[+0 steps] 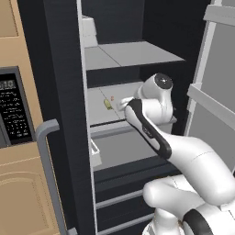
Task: Pick the egg and butter from the fridge and place them by the bowl for mixing.
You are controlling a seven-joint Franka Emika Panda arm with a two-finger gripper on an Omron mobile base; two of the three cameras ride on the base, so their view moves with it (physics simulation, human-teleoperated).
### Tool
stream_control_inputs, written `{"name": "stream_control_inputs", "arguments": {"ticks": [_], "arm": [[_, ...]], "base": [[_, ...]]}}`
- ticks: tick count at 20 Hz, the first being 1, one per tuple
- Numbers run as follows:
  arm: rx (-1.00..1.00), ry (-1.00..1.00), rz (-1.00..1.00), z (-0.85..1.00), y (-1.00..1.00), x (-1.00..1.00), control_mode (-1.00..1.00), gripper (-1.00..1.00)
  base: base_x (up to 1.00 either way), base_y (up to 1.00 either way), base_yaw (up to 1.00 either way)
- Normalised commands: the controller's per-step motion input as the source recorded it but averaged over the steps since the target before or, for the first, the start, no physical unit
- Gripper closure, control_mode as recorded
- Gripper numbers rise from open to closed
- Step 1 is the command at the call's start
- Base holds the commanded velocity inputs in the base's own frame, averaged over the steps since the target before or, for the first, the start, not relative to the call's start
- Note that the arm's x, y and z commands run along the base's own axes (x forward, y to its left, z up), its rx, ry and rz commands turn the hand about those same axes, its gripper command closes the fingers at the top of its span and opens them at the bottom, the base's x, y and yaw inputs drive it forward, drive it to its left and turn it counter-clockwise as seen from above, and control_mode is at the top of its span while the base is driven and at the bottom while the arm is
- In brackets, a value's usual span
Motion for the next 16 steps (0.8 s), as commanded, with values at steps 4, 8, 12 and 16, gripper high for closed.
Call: {"name": "stream_control_inputs", "arguments": {"ticks": [4,8,12,16], "arm": [[0.0,0.0,-0.02,-0.02,0.05,0.33,-1.0,-1.0],[0.0,0.0,-0.03,-0.07,0.11,0.33,-1.0,-1.0],[0.0,0.0,-0.03,-0.17,0.14,0.33,-1.0,-1.0],[0.0,0.0,-0.02,-0.31,0.14,0.32,-1.0,-1.0]], "base": [[0.0,0.0,0.0],[0.0,0.0,0.0],[0.0,0.0,0.0],[0.0,0.0,0.0]]}}
